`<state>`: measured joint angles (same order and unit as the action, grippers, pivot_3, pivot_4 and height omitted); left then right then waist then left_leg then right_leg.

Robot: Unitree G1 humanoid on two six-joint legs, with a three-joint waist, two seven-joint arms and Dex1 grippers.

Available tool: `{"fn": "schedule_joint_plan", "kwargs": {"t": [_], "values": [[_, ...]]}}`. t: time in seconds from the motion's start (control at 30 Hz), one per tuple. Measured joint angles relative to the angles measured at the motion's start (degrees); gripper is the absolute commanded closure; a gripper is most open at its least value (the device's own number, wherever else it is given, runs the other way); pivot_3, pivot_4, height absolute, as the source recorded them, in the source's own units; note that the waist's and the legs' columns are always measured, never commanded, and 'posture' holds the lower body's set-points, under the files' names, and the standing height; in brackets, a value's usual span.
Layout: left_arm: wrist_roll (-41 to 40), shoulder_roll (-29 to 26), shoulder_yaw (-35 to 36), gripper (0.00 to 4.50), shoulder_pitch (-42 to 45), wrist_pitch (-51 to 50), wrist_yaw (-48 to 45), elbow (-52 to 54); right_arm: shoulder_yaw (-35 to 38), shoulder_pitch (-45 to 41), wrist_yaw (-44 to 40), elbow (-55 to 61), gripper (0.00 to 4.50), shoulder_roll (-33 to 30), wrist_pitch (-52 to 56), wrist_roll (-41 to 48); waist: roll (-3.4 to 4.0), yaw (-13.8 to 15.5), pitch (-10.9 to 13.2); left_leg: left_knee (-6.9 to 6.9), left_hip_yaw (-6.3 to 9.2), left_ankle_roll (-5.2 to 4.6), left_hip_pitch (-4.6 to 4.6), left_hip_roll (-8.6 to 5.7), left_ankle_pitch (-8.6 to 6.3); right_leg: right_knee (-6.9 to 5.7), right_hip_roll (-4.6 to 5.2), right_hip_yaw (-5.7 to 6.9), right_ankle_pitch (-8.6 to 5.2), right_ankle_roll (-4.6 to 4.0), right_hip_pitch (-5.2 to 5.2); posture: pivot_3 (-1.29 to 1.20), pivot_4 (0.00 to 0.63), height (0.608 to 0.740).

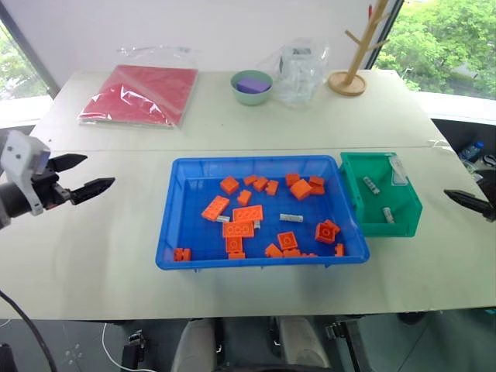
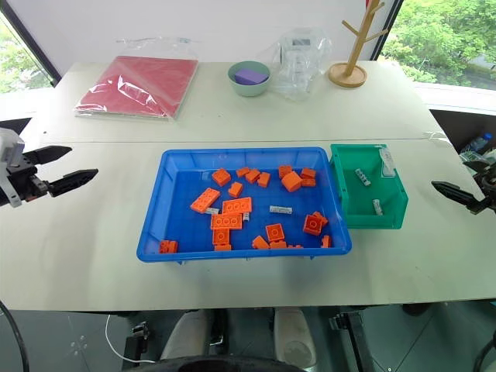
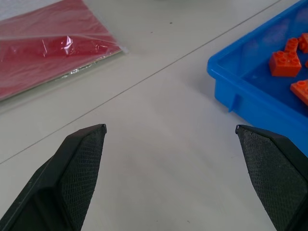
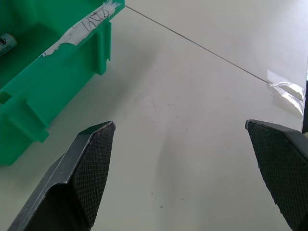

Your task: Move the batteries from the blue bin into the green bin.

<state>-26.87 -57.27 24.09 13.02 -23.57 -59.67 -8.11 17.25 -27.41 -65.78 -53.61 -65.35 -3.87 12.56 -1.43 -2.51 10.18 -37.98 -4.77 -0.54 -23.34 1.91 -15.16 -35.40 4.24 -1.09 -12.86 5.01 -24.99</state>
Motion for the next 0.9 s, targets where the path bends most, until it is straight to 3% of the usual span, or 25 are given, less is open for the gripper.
{"fn": "schedule_joint_plan", "kwargs": {"t": [0.5,0.9], "values": [[0.0,0.0,0.0,0.0,-1.1,0.1,-0.2,0.4,-0.1,-1.2,-1.4,-2.1,0.03,0.2,-1.5,-0.3,0.04,0.0,0.0,0.01,-0.06,0.04,-0.01,-0.09,-0.03,-0.02,0.25,0.05,0.0,-0.01,-0.03,0.0,0.15,0.736],[-2.3,0.3,0.0,0.0,-2.0,-2.4,-1.5,6.4,-2.4,-9.2,-3.9,-4.4,0.03,0.3,0.0,-2.2,0.13,-0.1,0.0,0.06,-0.15,0.05,-0.03,-0.1,-0.02,-0.06,0.35,0.1,0.02,-0.03,-0.13,0.0,0.15,0.736]]}}
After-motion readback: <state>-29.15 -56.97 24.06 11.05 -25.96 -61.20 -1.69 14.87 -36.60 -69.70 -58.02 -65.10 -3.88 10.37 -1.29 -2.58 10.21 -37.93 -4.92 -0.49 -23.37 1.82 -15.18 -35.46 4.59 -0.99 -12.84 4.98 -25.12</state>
